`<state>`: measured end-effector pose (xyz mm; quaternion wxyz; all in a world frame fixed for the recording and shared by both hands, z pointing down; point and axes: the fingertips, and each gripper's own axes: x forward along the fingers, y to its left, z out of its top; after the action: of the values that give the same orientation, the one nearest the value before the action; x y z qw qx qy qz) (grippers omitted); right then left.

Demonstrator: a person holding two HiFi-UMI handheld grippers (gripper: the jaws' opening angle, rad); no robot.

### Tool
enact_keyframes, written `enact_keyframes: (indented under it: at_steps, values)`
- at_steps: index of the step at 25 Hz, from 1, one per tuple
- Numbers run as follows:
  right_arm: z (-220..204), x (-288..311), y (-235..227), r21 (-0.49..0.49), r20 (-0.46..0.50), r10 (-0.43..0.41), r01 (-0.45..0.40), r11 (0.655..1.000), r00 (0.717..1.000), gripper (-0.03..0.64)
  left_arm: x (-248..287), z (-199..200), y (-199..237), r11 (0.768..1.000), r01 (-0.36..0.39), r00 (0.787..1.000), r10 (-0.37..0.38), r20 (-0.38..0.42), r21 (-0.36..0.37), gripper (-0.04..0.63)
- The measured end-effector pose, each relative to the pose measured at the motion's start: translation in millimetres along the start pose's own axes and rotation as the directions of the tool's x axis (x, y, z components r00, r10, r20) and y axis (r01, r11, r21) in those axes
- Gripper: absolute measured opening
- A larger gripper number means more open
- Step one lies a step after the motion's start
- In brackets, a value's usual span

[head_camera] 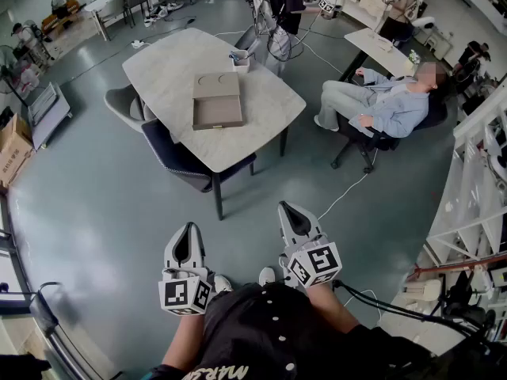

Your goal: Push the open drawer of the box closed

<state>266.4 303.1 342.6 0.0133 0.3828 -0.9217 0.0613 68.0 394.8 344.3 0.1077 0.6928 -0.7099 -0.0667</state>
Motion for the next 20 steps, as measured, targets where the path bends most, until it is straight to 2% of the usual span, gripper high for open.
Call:
enact_keyframes:
  at_steps: [20]
  values:
    - [1.8,12.0,19.9,-0.013,0.022,0.007,-0.007,1.0,1.0,-0.003,0.9,5.3,8.0,0.999,0.033,0.999,-0.033,0.0,0.009,0.018]
